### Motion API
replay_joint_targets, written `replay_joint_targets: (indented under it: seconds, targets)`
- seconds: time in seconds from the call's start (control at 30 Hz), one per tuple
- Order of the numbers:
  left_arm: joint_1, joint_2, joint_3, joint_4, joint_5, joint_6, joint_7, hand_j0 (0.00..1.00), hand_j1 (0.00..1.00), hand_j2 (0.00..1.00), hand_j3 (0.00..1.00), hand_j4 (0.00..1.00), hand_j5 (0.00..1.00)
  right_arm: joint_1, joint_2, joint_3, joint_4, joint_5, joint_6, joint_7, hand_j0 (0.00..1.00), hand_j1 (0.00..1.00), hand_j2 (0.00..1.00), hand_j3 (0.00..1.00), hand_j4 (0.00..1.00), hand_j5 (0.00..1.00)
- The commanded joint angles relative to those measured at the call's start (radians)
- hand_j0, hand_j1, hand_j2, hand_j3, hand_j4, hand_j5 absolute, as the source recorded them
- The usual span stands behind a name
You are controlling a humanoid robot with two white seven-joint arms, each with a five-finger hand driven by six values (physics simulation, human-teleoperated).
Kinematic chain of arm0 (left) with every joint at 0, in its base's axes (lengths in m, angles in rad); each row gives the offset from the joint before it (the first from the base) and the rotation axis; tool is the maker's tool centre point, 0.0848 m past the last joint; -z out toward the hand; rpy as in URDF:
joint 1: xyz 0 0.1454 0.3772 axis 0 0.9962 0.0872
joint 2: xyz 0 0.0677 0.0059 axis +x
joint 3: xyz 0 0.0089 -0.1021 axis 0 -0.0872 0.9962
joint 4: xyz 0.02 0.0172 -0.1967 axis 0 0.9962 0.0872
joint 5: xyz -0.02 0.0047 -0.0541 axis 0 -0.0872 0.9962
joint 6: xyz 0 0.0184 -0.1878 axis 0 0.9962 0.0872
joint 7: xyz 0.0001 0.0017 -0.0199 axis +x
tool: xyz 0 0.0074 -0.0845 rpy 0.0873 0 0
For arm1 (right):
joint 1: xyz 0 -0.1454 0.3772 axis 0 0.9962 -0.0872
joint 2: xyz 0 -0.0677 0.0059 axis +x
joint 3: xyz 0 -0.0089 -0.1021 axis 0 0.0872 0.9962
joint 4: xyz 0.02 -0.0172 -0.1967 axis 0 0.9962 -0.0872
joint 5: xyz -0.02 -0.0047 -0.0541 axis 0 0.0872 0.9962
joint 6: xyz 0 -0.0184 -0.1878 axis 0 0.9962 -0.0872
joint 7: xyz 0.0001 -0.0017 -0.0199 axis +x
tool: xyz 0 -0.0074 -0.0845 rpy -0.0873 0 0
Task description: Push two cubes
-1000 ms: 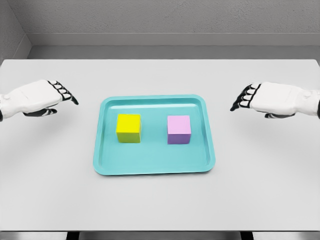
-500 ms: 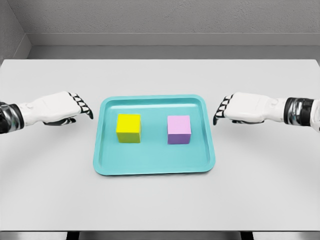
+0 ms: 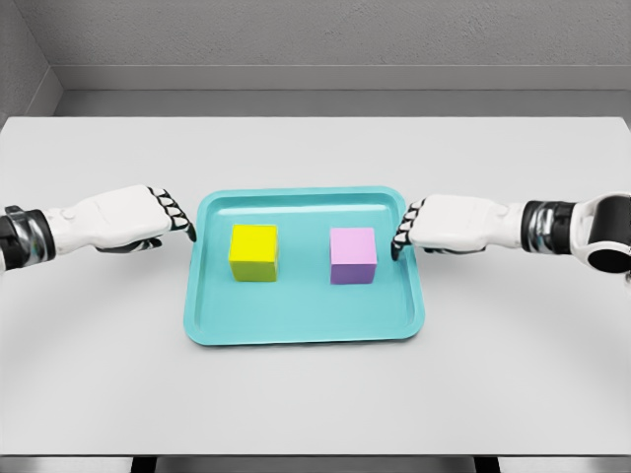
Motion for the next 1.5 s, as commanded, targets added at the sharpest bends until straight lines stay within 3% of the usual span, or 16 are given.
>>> replay_joint_targets:
  seconds: [0.0, 0.63, 0.87, 1.47]
  targets:
    - [0.0, -0.003, -0.001, -0.006, 0.005, 0.002, 0.0, 0.64, 0.64, 0.64, 0.64, 0.64, 0.64, 0.0, 0.011, 0.005, -0.001, -0.004, 0.002, 0.004, 0.61, 0.61, 0.61, 0.61, 0.61, 0.61]
    - [0.011, -0.032, -0.027, -0.067, 0.005, 0.002, 0.0, 0.65, 0.65, 0.65, 0.65, 0.65, 0.65, -0.028, 0.077, 0.033, 0.026, 0.01, 0.002, 0.004, 0.61, 0.61, 0.61, 0.61, 0.61, 0.61]
    - [0.017, -0.058, -0.028, -0.082, 0.004, 0.002, -0.001, 0.65, 0.65, 0.65, 0.65, 0.65, 0.65, -0.06, 0.105, 0.054, 0.092, 0.028, 0.002, 0.004, 0.61, 0.61, 0.61, 0.61, 0.61, 0.61]
    - [0.015, -0.112, -0.028, -0.094, -0.004, 0.002, -0.032, 0.65, 0.65, 0.65, 0.65, 0.65, 0.65, -0.094, 0.14, 0.097, 0.085, 0.028, 0.002, 0.005, 0.61, 0.61, 0.61, 0.61, 0.61, 0.61]
